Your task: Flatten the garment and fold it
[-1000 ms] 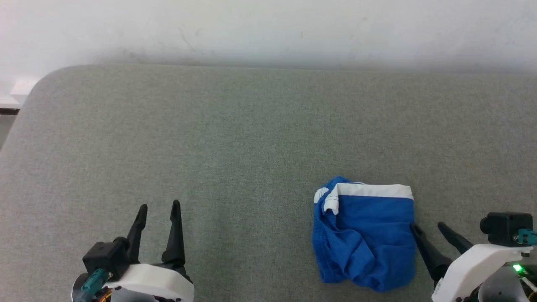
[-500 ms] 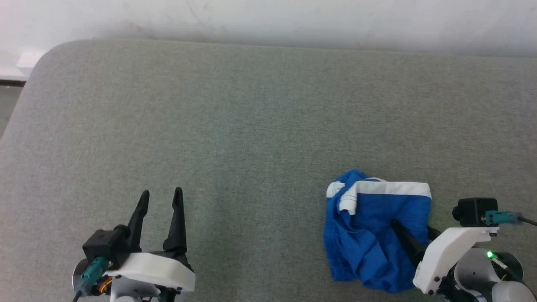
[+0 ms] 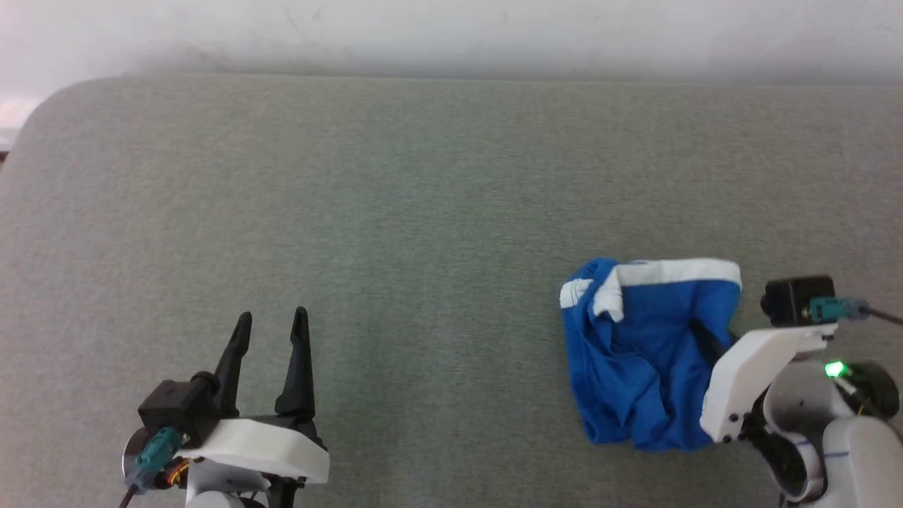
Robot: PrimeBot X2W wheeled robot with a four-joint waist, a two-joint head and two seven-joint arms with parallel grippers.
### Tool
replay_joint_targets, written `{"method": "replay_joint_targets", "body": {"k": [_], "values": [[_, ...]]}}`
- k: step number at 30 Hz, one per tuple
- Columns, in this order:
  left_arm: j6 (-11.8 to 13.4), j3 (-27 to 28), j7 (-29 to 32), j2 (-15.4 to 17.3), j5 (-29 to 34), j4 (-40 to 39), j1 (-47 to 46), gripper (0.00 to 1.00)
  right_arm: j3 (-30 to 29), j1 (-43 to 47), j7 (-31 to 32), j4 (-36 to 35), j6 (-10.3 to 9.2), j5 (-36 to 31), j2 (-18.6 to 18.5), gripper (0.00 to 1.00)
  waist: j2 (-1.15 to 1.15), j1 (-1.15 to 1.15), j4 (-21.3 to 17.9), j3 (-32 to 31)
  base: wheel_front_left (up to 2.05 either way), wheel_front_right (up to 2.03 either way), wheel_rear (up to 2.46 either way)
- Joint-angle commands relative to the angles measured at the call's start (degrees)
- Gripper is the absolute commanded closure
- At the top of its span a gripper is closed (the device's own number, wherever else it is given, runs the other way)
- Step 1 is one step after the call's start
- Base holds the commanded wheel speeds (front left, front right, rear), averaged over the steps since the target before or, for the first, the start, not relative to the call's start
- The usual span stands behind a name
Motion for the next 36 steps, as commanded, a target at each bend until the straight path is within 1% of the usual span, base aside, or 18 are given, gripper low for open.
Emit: {"method": "replay_joint_targets", "body": {"k": [1,4,11,12,13,19,24,27,32,36], "values": [[-0.09,0.03,-0.33,0.22,0.45,-0.42,-0.97,0.00,0.15,-1.72,0.82,-0.77,-0.11,-0.75,-1.18,1.00,0.00,-0.01,-2.59,0.08,0.00,0.00,0.00],[0.14,0.09,-0.11,0.65,0.82,-1.40,-1.49,0.00,1.22,-3.88,3.71,-1.93,-0.11,-1.78,-4.83,1.00,0.00,-0.01,-4.61,1.26,0.00,0.00,0.00],[0.30,0.77,0.90,2.54,1.78,-4.76,-4.12,0.00,2.52,-8.14,9.70,-4.18,-0.11,-2.87,-16.12,1.00,0.00,-0.01,-8.10,6.37,0.00,0.00,0.00],[0.30,0.88,1.10,2.89,1.96,-5.34,-4.56,0.00,2.45,-8.80,9.99,-4.46,-0.11,-2.98,-17.75,1.00,0.00,-0.01,-8.48,7.26,0.00,0.00,0.00],[0.30,0.88,1.10,2.89,1.96,-5.34,-4.56,0.00,2.45,-8.80,9.99,-4.46,-0.11,-2.98,-17.75,1.00,0.00,-0.01,-8.48,7.26,0.00,0.00,0.00],[0.85,1.62,2.04,4.39,3.00,-9.12,-6.84,0.00,1.72,-12.19,10.26,-4.02,-0.11,-4.37,-27.11,1.00,0.00,-0.01,-10.24,12.41,0.00,0.00,0.00],[1.08,1.98,2.88,5.65,3.95,-11.90,-8.62,0.00,0.36,-13.82,9.25,-1.90,-0.11,-5.89,-32.66,1.00,0.00,-0.01,-10.81,15.82,0.00,0.00,0.00],[1.22,2.39,3.00,6.35,4.47,-13.10,-9.49,0.00,-0.16,-14.57,8.00,-0.72,-0.11,-6.81,-34.53,1.00,0.00,-0.01,-10.99,17.46,0.00,0.00,0.00],[1.35,2.62,2.61,7.15,5.55,-14.23,-10.51,0.00,-1.76,-15.85,5.77,1.42,-0.11,-9.48,-36.16,1.00,0.00,-0.01,-11.12,19.65,0.00,0.00,0.00],[1.47,2.64,1.84,7.18,6.30,-15.27,-11.24,0.00,-3.03,-16.88,3.96,3.38,-0.11,-10.93,-37.03,1.00,0.00,-0.01,-11.14,20.84,0.00,0.00,0.00]]}}
